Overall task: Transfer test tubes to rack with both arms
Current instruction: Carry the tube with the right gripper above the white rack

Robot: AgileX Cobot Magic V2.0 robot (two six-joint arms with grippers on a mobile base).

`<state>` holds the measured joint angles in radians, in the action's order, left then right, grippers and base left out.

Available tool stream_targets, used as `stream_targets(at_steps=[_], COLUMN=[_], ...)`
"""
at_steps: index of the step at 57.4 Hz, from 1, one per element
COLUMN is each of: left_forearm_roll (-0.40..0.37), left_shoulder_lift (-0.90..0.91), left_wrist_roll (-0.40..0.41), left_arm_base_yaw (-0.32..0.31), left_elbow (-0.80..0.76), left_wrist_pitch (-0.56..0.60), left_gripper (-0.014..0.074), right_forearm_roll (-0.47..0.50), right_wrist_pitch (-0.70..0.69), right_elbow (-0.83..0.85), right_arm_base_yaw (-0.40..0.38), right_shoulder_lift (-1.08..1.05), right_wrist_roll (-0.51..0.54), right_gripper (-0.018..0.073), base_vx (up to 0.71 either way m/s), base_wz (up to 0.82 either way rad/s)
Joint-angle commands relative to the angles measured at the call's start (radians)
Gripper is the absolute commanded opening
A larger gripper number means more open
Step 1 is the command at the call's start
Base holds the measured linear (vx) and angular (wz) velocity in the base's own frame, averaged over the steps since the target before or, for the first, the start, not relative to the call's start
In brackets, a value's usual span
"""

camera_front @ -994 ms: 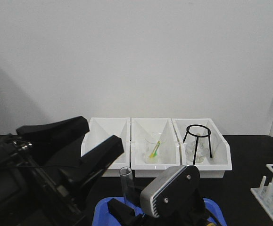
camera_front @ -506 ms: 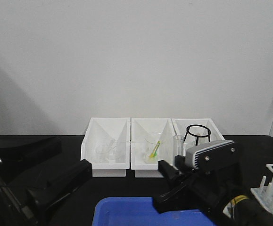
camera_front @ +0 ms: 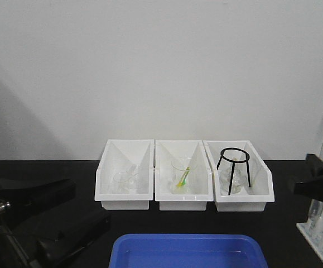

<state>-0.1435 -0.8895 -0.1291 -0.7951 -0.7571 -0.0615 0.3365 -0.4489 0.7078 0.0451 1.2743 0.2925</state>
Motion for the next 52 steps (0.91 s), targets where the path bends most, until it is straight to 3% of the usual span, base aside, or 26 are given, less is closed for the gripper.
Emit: stream_targets(at_steps=[1, 14, 23, 29, 36, 52], left_forearm_roll=[-0.005, -0.005, -0.005, -0.005, -0.005, -0.003], left_shoulder_lift=[0.013, 0.013, 0.013, 0.013, 0.012, 0.012], left_wrist_roll=[-0.001, -0.001, -0.001, -0.001, -0.001, -0.001], left_arm_base_yaw=[0.003, 0.003, 0.003, 0.003, 0.003, 0.003], left_elbow=[-0.031, -0.031, -0.031, -0.031, -0.031, -0.031], left_wrist_pitch=[0.067, 0.016, -0.018, -0.049, -0.062, -0.058], left_gripper=[0.0498, 0.0498, 0.0498, 0.0498, 0.0498, 0.0498], right_forearm_roll=[-0.023, -0.077, -0.145, -0.206, -0.253, -0.252], right_wrist_pitch=[-0.084, -0.091, -0.112, -0.163, -0.262, -0.382], right_elbow=[0.033, 0.033, 0.033, 0.033, 0.033, 0.033], right_arm_base_yaw=[-0.074, -0.233, -0.303, -0.318, -0.316, -0.316], right_shoulder_lift=[-0.033, -0.025, 0.019, 0.071, 0.125, 0.219], right_wrist_roll=[0.007, -0.010, -0.113, -0.197, -0.198, -0.203], right_gripper=[-0.0006, -0.0006, -0.0006, -0.0006, -0.0006, -0.0006], base_vx=[0.00, 0.00, 0.00, 0.00, 0.00, 0.00], base_wz=[0.00, 0.00, 0.00, 0.00, 0.00, 0.00])
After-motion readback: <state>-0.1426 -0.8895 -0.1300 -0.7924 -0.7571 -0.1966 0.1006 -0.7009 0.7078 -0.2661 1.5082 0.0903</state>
